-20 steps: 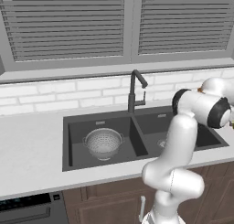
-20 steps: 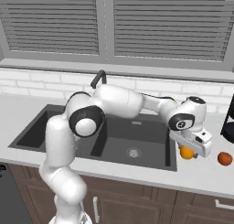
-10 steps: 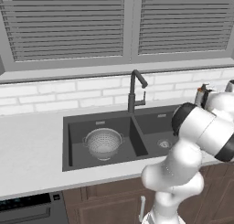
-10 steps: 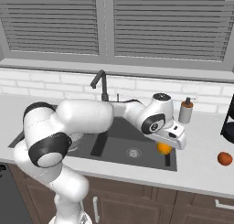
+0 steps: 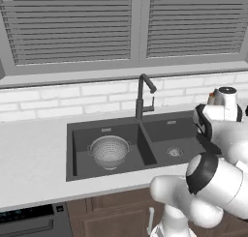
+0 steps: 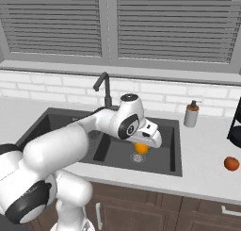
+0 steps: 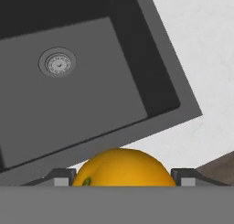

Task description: Put the colander in the sink, put the orange, orange in the colander, and turn on the sink faucet and pour water over the colander.

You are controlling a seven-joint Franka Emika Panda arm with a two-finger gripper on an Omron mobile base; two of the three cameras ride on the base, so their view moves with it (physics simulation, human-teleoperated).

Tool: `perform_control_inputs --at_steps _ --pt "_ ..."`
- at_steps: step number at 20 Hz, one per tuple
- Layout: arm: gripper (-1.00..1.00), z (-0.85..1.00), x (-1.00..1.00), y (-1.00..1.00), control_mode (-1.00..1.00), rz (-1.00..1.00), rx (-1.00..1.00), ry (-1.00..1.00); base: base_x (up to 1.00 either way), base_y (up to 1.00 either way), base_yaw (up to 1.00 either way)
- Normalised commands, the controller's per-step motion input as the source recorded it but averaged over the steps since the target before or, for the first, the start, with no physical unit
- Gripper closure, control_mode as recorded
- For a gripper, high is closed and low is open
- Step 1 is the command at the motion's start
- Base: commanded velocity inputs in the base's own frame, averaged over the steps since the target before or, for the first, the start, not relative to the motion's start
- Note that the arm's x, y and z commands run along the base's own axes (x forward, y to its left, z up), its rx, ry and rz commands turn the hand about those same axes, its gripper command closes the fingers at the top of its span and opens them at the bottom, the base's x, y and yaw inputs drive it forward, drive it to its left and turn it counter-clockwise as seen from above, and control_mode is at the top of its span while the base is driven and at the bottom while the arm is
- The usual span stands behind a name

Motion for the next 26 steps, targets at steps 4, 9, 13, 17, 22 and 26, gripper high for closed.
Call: perform_control_inputs --at_steps 4,9,13,17,22,26 --pt "1.0 0.27 -0.03 0.83 -1.0 0.08 0.0 0.0 0.0 0.0 0.0" --pt "1.0 0.17 -0.18 0.86 -1.0 0.01 0.0 -0.07 0.0 0.0 0.0" --pt "1.0 0.15 -0.23 0.88 -1.0 0.0 0.0 -0.18 0.0 0.0 0.0" --pt "1.0 0.22 -0.13 0.87 -1.0 0.0 0.0 -0.09 0.0 0.0 0.0" --pt "1.0 0.09 0.04 0.84 -1.0 -0.03 0.0 -0.01 0.0 0.0 0.0" --pt "1.0 0.07 0.29 0.83 -1.0 -0.03 0.0 0.0 0.0 0.0 0.0"
